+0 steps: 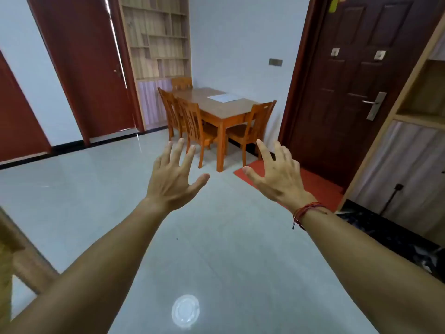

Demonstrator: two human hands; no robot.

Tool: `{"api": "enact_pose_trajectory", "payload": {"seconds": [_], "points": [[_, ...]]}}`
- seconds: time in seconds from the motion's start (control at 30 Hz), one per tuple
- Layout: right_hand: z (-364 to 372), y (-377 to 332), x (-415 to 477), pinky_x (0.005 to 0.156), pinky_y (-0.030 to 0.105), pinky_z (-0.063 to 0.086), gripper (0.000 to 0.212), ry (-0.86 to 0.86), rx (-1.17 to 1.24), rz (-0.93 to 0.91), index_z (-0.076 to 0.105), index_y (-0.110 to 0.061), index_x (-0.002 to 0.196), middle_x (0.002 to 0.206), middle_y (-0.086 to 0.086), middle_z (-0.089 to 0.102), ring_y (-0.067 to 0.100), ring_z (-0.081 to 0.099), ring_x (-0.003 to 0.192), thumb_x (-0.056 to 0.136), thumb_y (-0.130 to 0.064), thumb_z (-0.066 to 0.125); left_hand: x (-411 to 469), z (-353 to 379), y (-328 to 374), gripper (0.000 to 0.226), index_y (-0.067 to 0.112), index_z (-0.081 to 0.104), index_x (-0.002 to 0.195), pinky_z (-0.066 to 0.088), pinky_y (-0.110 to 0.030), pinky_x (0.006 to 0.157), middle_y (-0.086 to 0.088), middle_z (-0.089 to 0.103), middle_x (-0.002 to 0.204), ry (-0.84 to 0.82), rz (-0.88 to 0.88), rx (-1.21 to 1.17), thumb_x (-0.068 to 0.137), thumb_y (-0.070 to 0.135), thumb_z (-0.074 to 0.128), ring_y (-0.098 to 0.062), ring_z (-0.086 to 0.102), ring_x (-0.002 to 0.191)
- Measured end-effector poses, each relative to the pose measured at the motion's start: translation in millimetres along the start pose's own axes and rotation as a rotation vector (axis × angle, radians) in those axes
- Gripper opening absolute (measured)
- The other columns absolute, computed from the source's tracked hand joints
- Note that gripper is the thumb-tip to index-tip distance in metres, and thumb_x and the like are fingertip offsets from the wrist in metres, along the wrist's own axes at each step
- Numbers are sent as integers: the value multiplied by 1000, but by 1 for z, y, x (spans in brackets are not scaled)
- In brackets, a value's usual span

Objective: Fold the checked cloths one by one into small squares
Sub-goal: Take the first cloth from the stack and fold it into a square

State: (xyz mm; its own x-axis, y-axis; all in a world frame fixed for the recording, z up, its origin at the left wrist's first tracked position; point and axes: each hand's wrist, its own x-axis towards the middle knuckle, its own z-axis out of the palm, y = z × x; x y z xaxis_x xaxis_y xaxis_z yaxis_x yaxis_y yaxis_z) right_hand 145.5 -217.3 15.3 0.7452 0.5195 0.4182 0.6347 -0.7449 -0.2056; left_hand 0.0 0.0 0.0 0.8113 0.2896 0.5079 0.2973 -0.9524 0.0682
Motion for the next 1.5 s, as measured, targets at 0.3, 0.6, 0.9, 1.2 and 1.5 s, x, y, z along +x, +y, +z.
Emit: {"api": "enact_pose_trajectory", "payload": {"seconds": [0.3, 0.6, 0.9, 1.2, 1.5], "points": [[82, 14, 124, 108, 50, 28, 77, -7, -26, 16, 17, -35, 151, 156, 13, 23, 31, 22, 142, 86, -70, 38, 106, 83, -54, 86, 20, 24, 152, 24, -51, 113, -11, 16, 160, -26, -27, -14, 85, 75, 19, -34, 14, 147], [173, 45, 299, 106, 51, 30, 77, -45, 12, 15, 18, -35, 150, 155, 10, 23, 29, 24, 140, 85, -71, 38, 268, 180, -107, 88, 17, 29, 150, 26, -49, 112, -12, 22, 159, -78, -35, 10, 84, 75, 21, -33, 18, 146], [250, 50, 463, 108, 52, 27, 77, -88, 31, -21, 17, -36, 151, 156, 11, 22, 29, 22, 143, 85, -71, 37, 405, 257, -170, 87, 18, 28, 150, 26, -49, 113, -12, 24, 157, -103, -93, 1, 84, 75, 21, -33, 20, 145], [356, 31, 609, 109, 52, 27, 75, -133, 39, -5, 15, -38, 150, 157, 10, 22, 30, 21, 143, 86, -70, 38, 526, 350, -265, 88, 19, 25, 151, 25, -48, 113, -11, 23, 158, -123, -108, 16, 84, 76, 22, -33, 19, 145], [431, 4, 782, 108, 54, 29, 75, -108, 16, 43, 15, -38, 150, 156, 10, 23, 32, 24, 141, 86, -71, 36, 681, 434, -371, 84, 18, 26, 151, 25, -48, 113, -12, 23, 158, -140, -76, 2, 86, 73, 32, -32, 18, 145]]}}
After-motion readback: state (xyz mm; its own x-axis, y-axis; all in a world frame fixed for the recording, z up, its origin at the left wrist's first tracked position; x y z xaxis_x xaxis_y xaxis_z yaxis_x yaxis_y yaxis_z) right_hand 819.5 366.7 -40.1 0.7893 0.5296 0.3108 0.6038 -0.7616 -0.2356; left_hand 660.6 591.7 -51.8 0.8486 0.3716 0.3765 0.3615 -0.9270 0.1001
